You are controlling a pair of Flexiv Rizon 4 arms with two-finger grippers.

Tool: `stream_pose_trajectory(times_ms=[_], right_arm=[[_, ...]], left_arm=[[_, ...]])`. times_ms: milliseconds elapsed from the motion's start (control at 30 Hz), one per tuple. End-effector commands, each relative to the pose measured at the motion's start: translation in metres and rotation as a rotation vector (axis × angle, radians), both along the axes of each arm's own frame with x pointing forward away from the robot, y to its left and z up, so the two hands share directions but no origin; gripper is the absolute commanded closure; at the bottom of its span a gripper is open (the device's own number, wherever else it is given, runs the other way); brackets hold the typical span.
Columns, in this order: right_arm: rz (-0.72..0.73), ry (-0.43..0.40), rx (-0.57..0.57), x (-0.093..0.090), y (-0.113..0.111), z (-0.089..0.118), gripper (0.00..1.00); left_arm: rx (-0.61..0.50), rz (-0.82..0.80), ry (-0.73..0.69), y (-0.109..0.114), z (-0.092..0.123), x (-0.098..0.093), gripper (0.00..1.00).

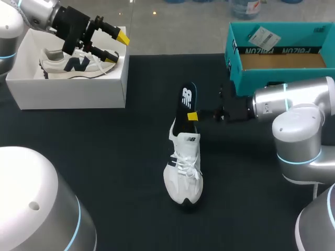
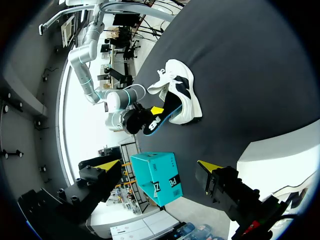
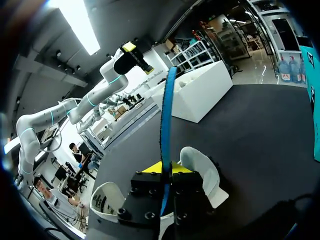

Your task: Take the shoe out of the shoebox, open the shoe tongue, remove and reinsert the insole, then place the shoe into the shoebox

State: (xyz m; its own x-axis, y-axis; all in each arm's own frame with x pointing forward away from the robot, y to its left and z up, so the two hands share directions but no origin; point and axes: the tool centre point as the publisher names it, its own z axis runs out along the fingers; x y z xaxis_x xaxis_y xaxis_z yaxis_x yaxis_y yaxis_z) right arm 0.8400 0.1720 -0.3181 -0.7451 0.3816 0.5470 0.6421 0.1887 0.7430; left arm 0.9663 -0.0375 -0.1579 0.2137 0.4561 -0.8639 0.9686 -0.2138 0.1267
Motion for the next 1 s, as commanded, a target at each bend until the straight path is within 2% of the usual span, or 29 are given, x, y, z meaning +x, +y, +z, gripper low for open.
stream_pose_trajectory(times_ms=[33, 333, 800, 833, 867, 900, 1000], right_arm=[[0.005, 0.016, -0.019, 0.002, 0.001, -0.004, 1.00], [0.021, 0.076, -0.030, 0.001, 0.003, -0.024, 1.00], [0.057, 0.150, -0.008, -0.019, 0.015, -0.043, 1.00], [0.055, 0.150, -0.007, -0.020, 0.015, -0.043, 0.93], [0.053, 0.146, -0.005, -0.020, 0.015, -0.042, 0.65], [0.050, 0.142, -0.004, -0.020, 0.015, -0.040, 0.55], [0.043, 0.115, -0.015, -0.019, 0.014, -0.030, 0.45]], left_arm=[[0.003, -0.002, 0.000, 0.000, 0.000, 0.001, 0.00], [0.003, -0.002, 0.000, 0.000, 0.000, 0.001, 0.00], [0.003, -0.002, 0.000, 0.000, 0.000, 0.001, 0.00], [0.003, -0.002, 0.000, 0.000, 0.000, 0.001, 0.00], [0.003, -0.002, 0.000, 0.000, 0.000, 0.001, 0.00], [0.003, -0.002, 0.000, 0.000, 0.000, 0.001, 0.00], [0.003, -0.002, 0.000, 0.000, 0.000, 0.001, 0.00]])
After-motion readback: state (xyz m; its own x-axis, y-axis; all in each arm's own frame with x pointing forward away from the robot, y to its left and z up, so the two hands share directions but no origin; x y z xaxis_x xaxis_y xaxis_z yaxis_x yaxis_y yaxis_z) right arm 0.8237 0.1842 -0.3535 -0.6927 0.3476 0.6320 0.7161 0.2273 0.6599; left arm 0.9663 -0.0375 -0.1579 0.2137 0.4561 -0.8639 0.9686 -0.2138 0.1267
